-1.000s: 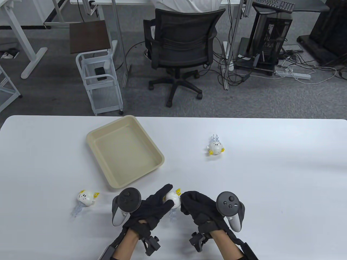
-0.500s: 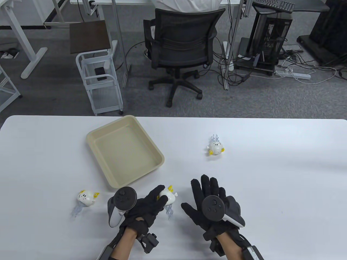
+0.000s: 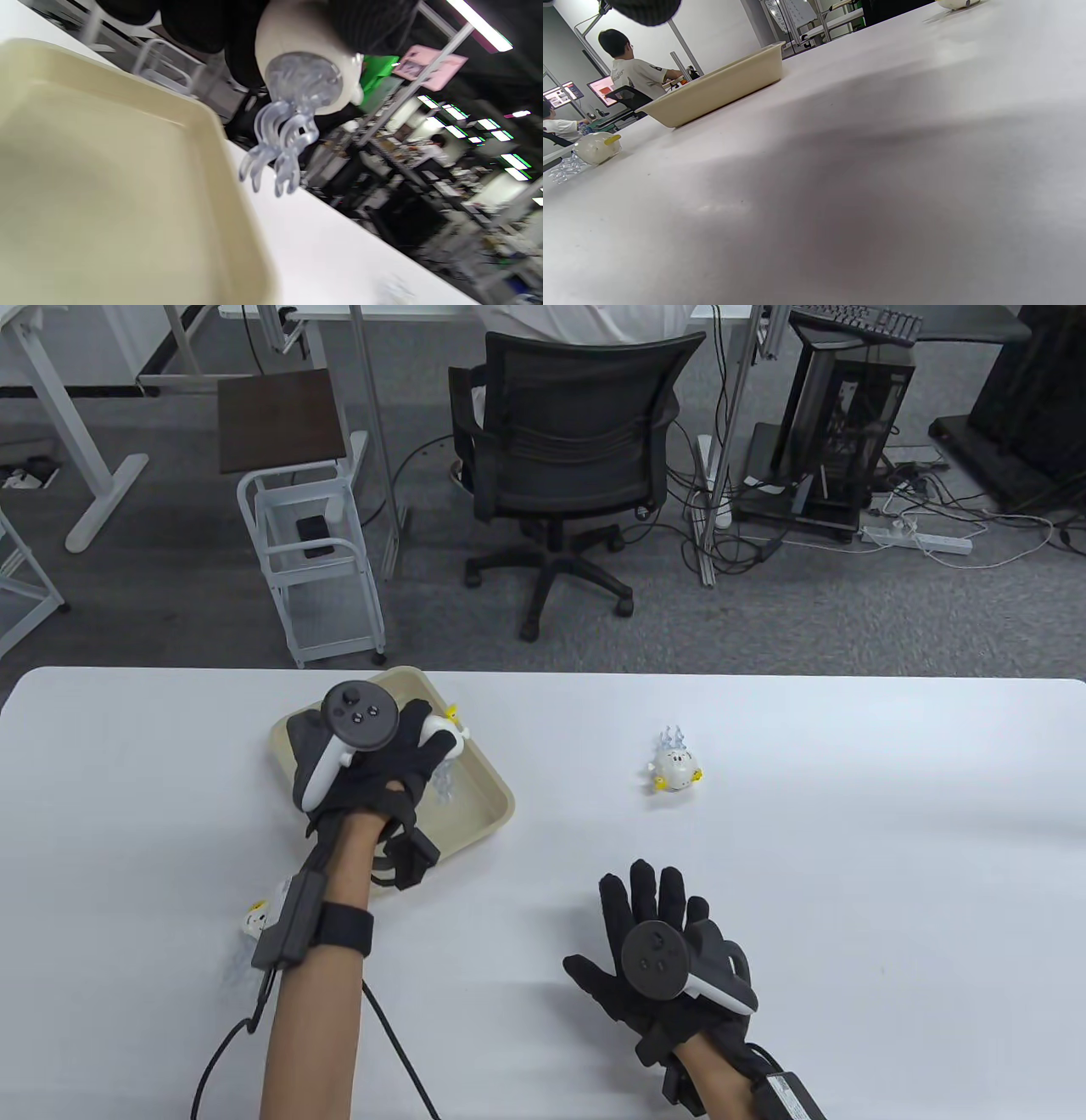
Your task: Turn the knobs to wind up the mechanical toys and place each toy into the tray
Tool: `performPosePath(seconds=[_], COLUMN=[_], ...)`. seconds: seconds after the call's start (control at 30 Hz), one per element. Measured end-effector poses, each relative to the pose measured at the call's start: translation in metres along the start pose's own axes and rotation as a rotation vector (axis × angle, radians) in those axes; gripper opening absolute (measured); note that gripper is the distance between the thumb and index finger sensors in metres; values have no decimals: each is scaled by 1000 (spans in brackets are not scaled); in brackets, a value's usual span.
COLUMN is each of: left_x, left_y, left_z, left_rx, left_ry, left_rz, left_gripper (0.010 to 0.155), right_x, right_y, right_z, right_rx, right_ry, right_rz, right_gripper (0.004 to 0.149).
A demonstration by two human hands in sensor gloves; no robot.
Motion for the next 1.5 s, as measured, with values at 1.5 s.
performPosePath(seconds=[1.5], left_x=[60], left_y=[-227], left_z=[-67], left_rx=[-596], left_ry=[-126], left_rz=[125], left_gripper=[88], right_x=[7], right_y=[12], right_z=[-4], right_rx=[57], right_ry=[-53], right_rz=[-31], right_gripper=[91])
Point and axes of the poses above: the tracker on the back of each hand, its own y axis roughly to the thumb side, its own x axis roughly from the fingertips to the wrist, z = x × y, the point moved 2 cm from there along -x, roughly from the wrist to the fingertips, and after that the axes turned 11 degrees about z, right-handed, at the moved point
